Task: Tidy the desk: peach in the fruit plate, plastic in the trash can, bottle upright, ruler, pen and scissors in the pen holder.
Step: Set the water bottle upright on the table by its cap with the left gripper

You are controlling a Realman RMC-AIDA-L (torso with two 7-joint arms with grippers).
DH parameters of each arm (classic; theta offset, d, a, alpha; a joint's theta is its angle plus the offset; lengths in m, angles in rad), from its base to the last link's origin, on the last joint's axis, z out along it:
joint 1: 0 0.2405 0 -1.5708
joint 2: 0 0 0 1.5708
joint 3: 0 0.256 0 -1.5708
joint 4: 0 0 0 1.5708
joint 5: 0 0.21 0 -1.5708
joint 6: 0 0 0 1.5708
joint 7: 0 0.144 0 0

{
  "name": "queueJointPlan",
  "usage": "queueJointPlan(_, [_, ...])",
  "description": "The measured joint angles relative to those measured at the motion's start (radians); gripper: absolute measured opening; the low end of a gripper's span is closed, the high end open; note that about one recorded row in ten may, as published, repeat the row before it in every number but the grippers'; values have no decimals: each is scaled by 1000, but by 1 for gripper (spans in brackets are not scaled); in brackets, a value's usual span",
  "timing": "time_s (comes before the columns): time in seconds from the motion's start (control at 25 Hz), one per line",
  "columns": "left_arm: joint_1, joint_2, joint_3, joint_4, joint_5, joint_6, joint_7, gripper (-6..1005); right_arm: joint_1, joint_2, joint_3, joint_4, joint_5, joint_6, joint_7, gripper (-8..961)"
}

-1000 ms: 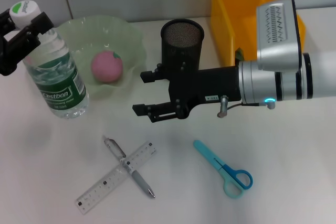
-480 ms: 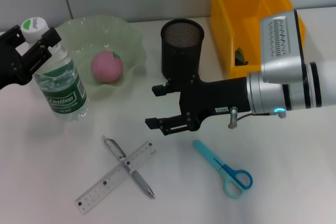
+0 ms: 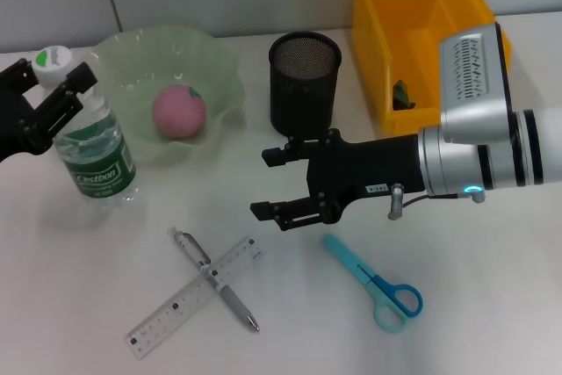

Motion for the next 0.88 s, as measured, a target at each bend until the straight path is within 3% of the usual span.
queueJointPlan(0.88, [0,-3,-2,-61,-23,-108,66,446,0,0,-4,8,-13,0,11,770])
